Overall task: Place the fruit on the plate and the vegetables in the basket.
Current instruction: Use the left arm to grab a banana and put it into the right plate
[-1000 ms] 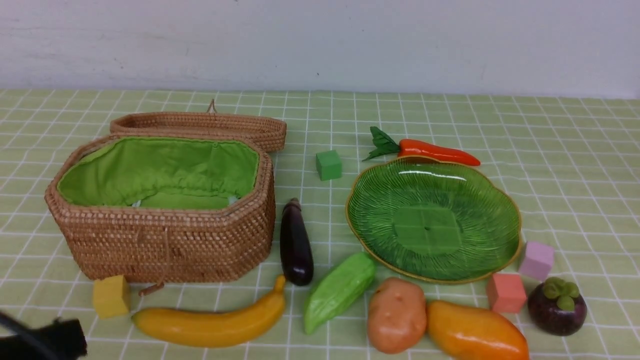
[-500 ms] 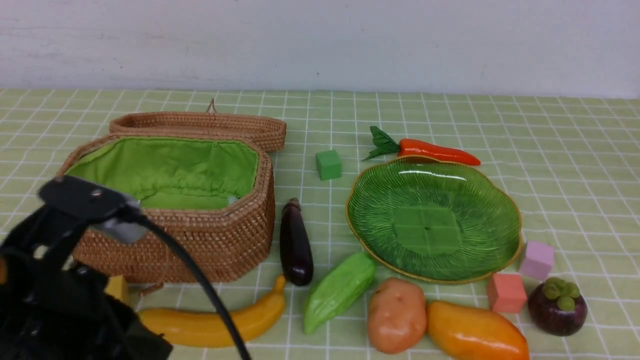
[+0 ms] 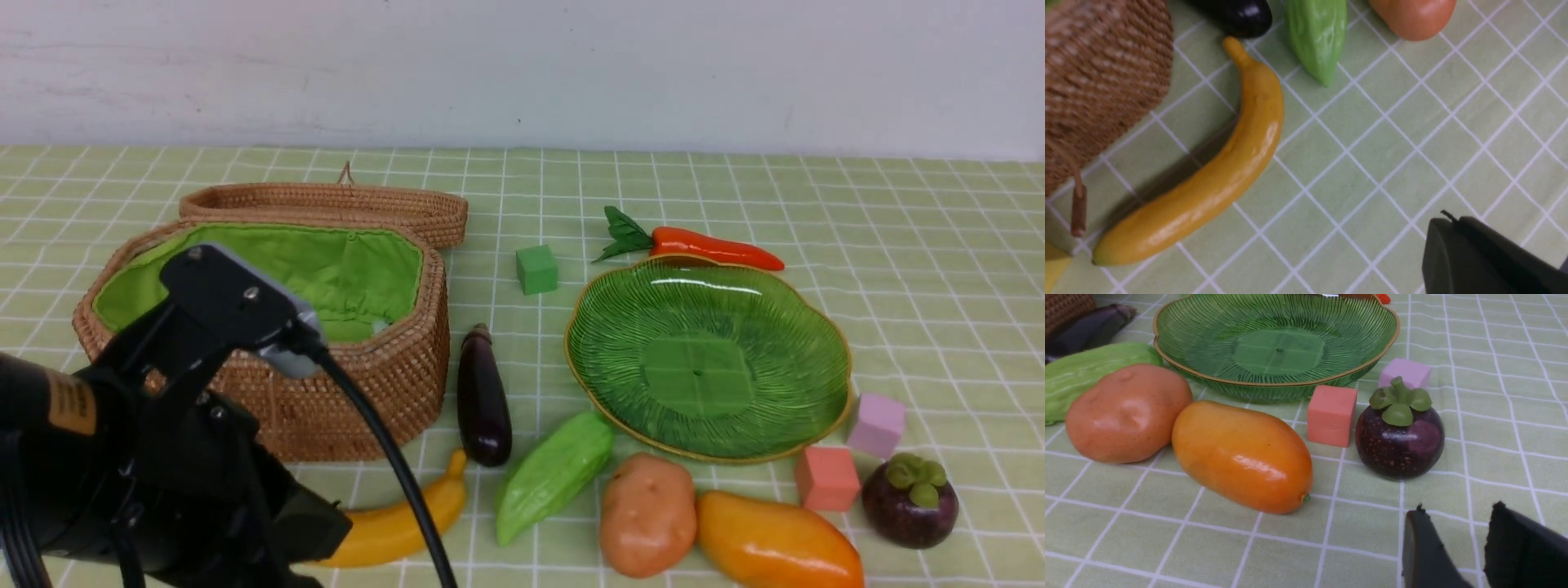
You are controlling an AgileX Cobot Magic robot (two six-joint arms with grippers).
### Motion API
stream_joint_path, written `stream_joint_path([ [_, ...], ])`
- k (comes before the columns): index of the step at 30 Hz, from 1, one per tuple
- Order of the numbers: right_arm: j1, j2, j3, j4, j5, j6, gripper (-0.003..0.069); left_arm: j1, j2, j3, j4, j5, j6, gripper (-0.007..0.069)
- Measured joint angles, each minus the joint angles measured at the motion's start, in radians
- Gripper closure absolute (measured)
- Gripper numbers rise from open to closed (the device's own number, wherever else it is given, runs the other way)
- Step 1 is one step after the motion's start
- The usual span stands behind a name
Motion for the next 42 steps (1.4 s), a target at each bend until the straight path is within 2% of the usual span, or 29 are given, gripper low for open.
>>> stream_joint_path([
  [3,0.0,0.0,0.0,-0.012,-0.01,-0.013,0.0419,0.0,0.0,0.0,0.0,-0.007,0.003,0.0638],
  [6,0.0,0.0,0.013,-0.011,-0.118,-0.017,0.0419,0.0,0.0,0.0,0.002,-0.015,0.007,0.0638],
  [11,0.0,0.0,0.013,0.165,-0.385,0.104,0.0419,0.0,0.0,0.0,0.02,-0.025,0.033,0.0638],
  [14,0.0,0.0,0.013,0.235,-0.439,0.179,0.0421,0.0,0.0,0.0,0.021,-0.025,0.055,0.0638],
  [18,0.0,0.0,-0.022,0.237,-0.362,0.238,0.0484,0.0,0.001,0.0,0.021,-0.025,0.081,0.0638],
  [22,0.0,0.054,-0.194,0.197,-0.09,0.221,0.0619,0.0,0.001,0.0,0.022,-0.034,0.115,0.0638],
  [25,0.0,0.102,-0.271,0.194,0.032,0.153,0.0657,0.0,0.001,0.0,0.022,-0.034,0.133,0.0638],
  [28,0.0,0.183,-0.418,0.21,0.267,-0.052,0.0669,0.0,0.005,0.0,0.025,-0.032,0.153,0.0638],
  [34,0.0,0.237,-0.584,0.366,0.523,-0.422,0.0669,0.0,0.081,0.0,0.03,-0.033,0.17,0.0638],
  [36,0.0,0.24,-0.615,0.422,0.579,-0.508,0.0668,0.0,0.131,0.0,0.038,-0.035,0.193,0.0638],
  [42,0.0,0.24,-0.642,0.461,0.642,-0.579,0.0666,0.0,0.249,0.0,0.063,-0.04,0.263,0.0613],
])
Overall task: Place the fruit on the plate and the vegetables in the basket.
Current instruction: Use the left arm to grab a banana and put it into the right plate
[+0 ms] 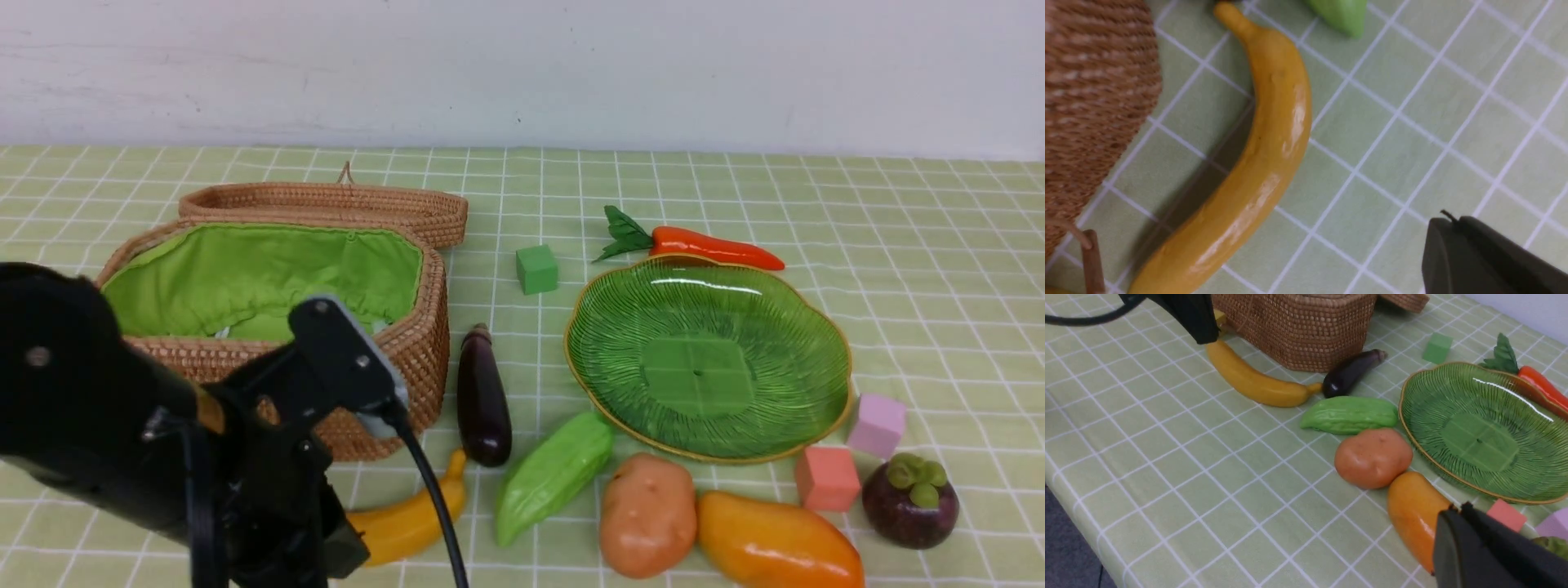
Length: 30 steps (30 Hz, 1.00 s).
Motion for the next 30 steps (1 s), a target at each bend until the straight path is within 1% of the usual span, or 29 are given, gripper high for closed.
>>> stream_joint_path([
  [1,0.0,0.0,0.0,0.0,0.001,0.0,0.0666,0.0,0.003,0.0,0.003,0.0,0.007,0.0604],
  [2,0.0,0.0,0.0,0.0,0.003,-0.001,0.0666,0.0,0.026,0.0,0.007,-0.007,0.034,0.0554],
  [3,0.0,0.0,-0.001,0.003,0.006,-0.002,0.0666,0.0,0.036,0.0,0.008,-0.012,0.057,0.0522],
  [4,0.0,0.0,-0.001,0.004,0.007,-0.002,0.0666,0.0,0.042,0.0,0.008,-0.014,0.061,0.0512],
  [5,0.0,0.0,-0.001,0.008,0.007,-0.002,0.0666,0.0,0.059,0.0,0.008,-0.029,0.089,0.0429],
  [7,0.0,0.0,-0.001,0.013,0.007,-0.002,0.0666,0.0,0.078,0.0,0.008,-0.046,0.12,0.0346],
  [8,0.0,0.0,-0.001,0.016,0.009,-0.003,0.0665,0.0,0.095,0.0,0.008,-0.065,0.161,0.0261],
  [9,0.0,0.0,-0.001,0.017,0.009,-0.003,0.0664,0.0,0.113,0.0,0.008,-0.086,0.196,0.0193],
  [10,0.0,0.0,-0.001,0.017,0.009,-0.003,0.0664,0.0,0.113,0.0,0.008,-0.09,0.202,0.0182],
  [11,0.0,0.0,-0.001,0.017,0.011,-0.003,0.0662,0.0,0.134,0.0,0.012,-0.123,0.252,0.0093],
  [14,0.0,0.0,-0.001,0.017,0.014,-0.003,0.0659,0.0,0.153,0.0,0.024,-0.167,0.304,0.0006],
  [16,0.0,0.0,-0.001,0.018,0.014,-0.003,0.0659,0.0,0.169,-0.001,0.039,-0.192,0.315,-0.0012],
  [18,0.0,0.0,-0.001,0.018,0.014,-0.003,0.0659,0.0,0.187,-0.004,0.064,-0.214,0.319,-0.001],
  [23,0.0,0.0,-0.001,0.02,0.014,-0.003,0.0659,0.0,0.247,-0.007,0.122,-0.231,0.319,0.0041],
  [24,0.0,0.0,-0.001,0.022,0.014,-0.003,0.0659,0.0,0.269,-0.007,0.147,-0.246,0.319,0.0064],
  [30,0.0,0.0,-0.001,0.03,0.014,-0.011,0.0657,0.0,0.314,-0.007,0.168,-0.3,0.319,0.0086],
])
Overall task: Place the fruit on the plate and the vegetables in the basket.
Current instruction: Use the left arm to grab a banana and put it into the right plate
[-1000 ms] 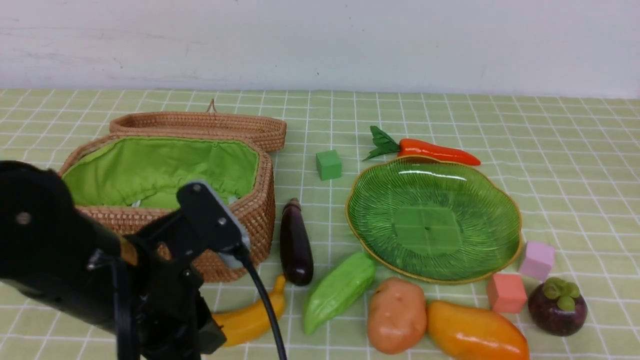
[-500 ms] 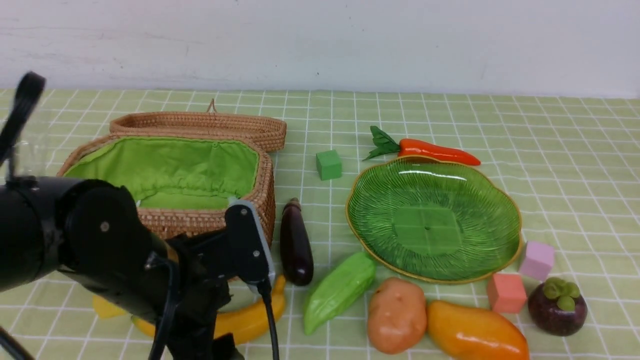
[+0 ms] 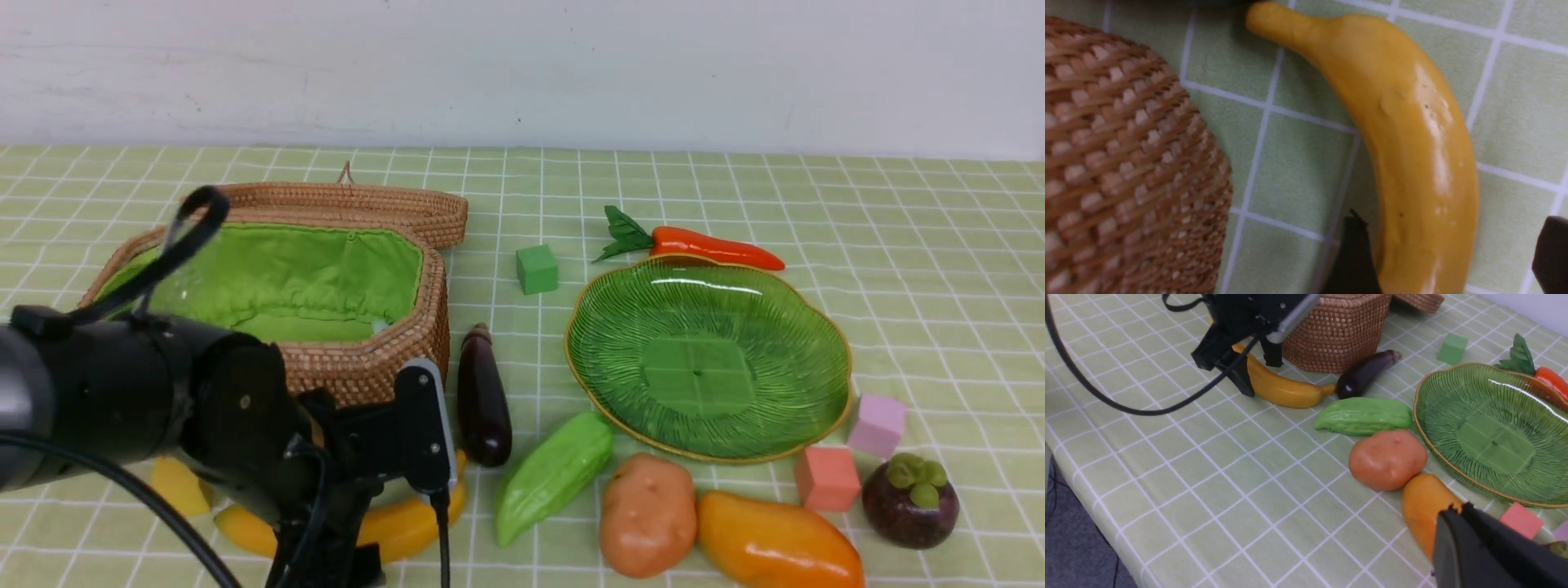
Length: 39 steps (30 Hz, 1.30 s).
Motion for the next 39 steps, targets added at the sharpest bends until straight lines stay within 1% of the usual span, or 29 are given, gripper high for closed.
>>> stream_joint_path([
  [4,0.0,0.0,0.0,0.019,0.0,-0.014,0.0655,0.0,0.023,-0.001,0.0,-0.005,0.0,0.0095],
  [8,0.0,0.0,0.0,0.042,0.0,-0.031,0.0656,0.0,0.052,-0.002,0.001,-0.006,-0.006,0.0148],
  [10,0.0,0.0,0.0,0.056,0.0,-0.044,0.0656,0.0,0.061,-0.002,0.001,-0.005,-0.022,0.0199],
  [11,0.0,0.0,0.0,0.061,0.0,-0.048,0.0656,0.0,0.063,-0.002,0.001,-0.005,-0.032,0.0235],
  [12,0.0,0.0,0.0,0.068,0.0,-0.056,0.0656,0.0,0.064,-0.002,0.001,-0.005,-0.042,0.0294],
  [13,0.0,0.0,0.0,0.071,0.0,-0.06,0.0655,0.0,0.064,-0.002,0.001,-0.005,-0.046,0.0318],
  [22,0.0,0.0,0.0,0.077,0.0,-0.068,0.0648,0.0,0.063,-0.005,0.003,0.032,-0.052,0.0318],
  [27,0.0,0.0,0.0,0.077,0.0,-0.069,0.0645,0.0,0.006,-0.005,0.006,0.088,-0.052,0.0318],
  [30,0.0,0.0,0.0,0.077,0.0,-0.07,0.0644,0.0,-0.074,-0.005,-0.002,0.167,-0.053,0.0318],
  [33,0.0,0.0,0.0,0.077,0.0,-0.07,0.0641,0.0,-0.172,-0.005,-0.037,0.289,-0.053,0.0318],
  [34,0.0,0.0,0.0,0.077,0.0,-0.07,0.0641,0.0,-0.216,-0.006,-0.052,0.314,-0.061,0.0318],
  [35,0.0,0.0,0.0,0.077,-0.001,-0.07,0.0641,0.0,-0.28,-0.014,-0.065,0.329,-0.101,0.0318],
  [36,0.0,0.0,0.0,0.077,-0.001,-0.07,0.0641,0.0,-0.28,-0.017,-0.067,0.329,-0.109,0.0318],
  [37,0.0,0.0,0.0,0.077,-0.01,-0.07,0.064,0.003,-0.353,-0.048,-0.061,0.325,-0.185,0.0318],
  [38,0.0,0.0,0.0,0.077,-0.01,-0.07,0.064,0.006,-0.359,-0.058,-0.054,0.321,-0.203,0.0318],
  [39,0.0,0.0,0.0,0.077,-0.021,-0.07,0.0638,0.02,-0.392,-0.096,-0.016,0.307,-0.243,0.0318],
])
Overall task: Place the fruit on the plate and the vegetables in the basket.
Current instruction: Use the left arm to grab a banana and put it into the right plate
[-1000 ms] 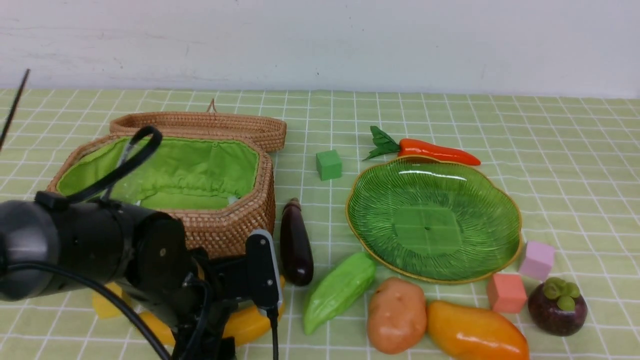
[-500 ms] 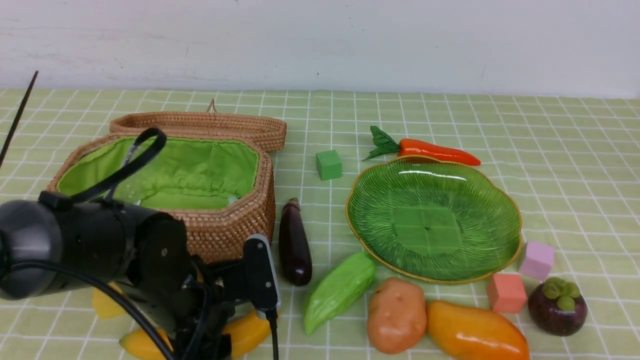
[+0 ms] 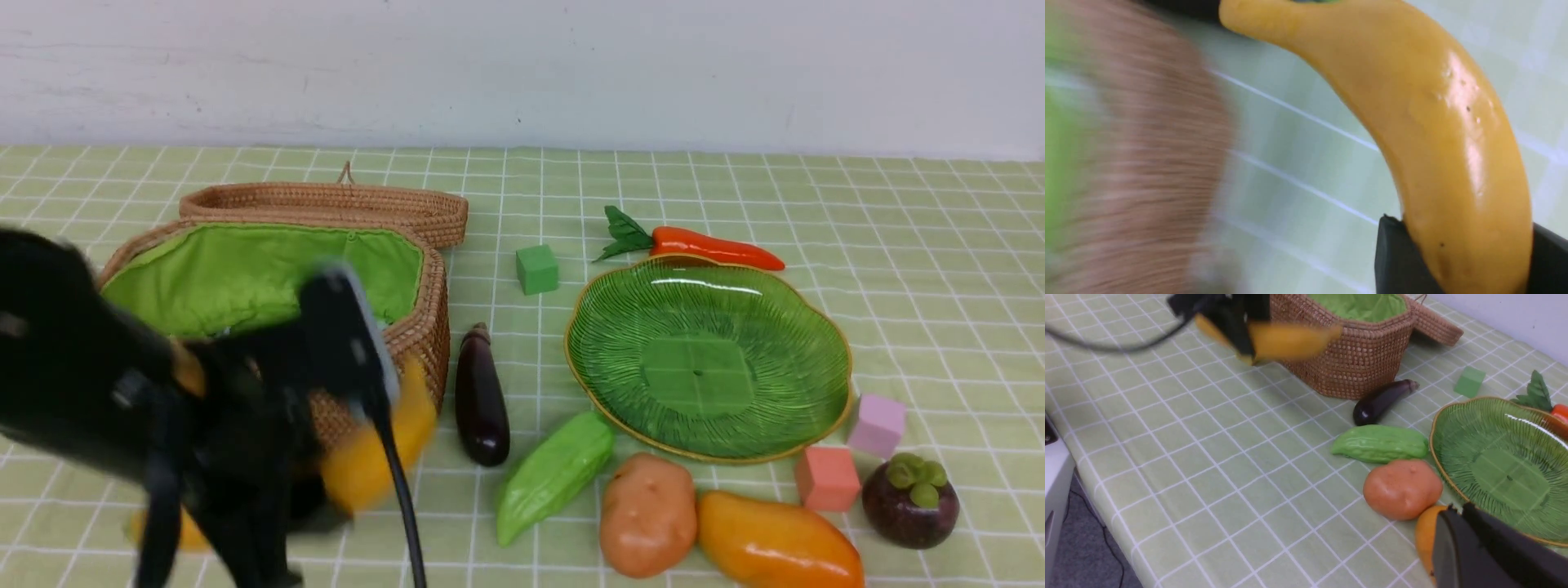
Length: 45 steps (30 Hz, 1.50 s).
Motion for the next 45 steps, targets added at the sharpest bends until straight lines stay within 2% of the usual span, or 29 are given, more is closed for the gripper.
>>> stream_joint_path([
  [4,0.0,0.0,0.0,0.0,-0.023,0.0,0.0638,0.084,0.035,-0.177,0.216,-0.04,-0.022,0.0318],
  [7,0.0,0.0,0.0,0.0,-0.027,0.0,0.0635,0.129,0.139,-0.296,0.273,-0.038,0.026,0.0318],
  [11,0.0,0.0,0.0,0.0,-0.027,0.0,0.0631,0.143,0.253,-0.396,0.279,0.004,0.049,0.0318],
  [17,0.0,0.0,0.0,-0.005,-0.025,0.0,0.0627,0.129,0.291,-0.434,0.199,0.058,0.136,0.0318],
  [19,0.0,0.0,0.0,-0.007,-0.025,0.0,0.0627,0.088,0.294,-0.44,0.181,0.051,0.169,0.0318],
  [21,0.0,0.0,0.0,-0.007,-0.025,0.0,0.0627,0.02,0.327,-0.467,0.173,0.022,0.168,0.0318],
  [23,0.0,0.0,0.0,-0.007,-0.027,0.0,0.0627,-0.092,0.422,-0.579,0.16,-0.048,0.118,0.0318],
  [28,0.0,0.0,0.0,-0.007,-0.028,0.0,0.0627,-0.21,0.681,-0.818,0.11,-0.071,0.041,0.0318],
  [35,0.0,0.0,0.0,-0.007,-0.028,0.0,0.0627,-0.253,0.999,-1.091,0.025,-0.064,-0.005,0.0318],
  [45,0.0,0.0,0.0,-0.008,-0.028,0.0,0.0625,-0.253,1.09,-1.152,-0.112,-0.132,0.03,0.0318],
])
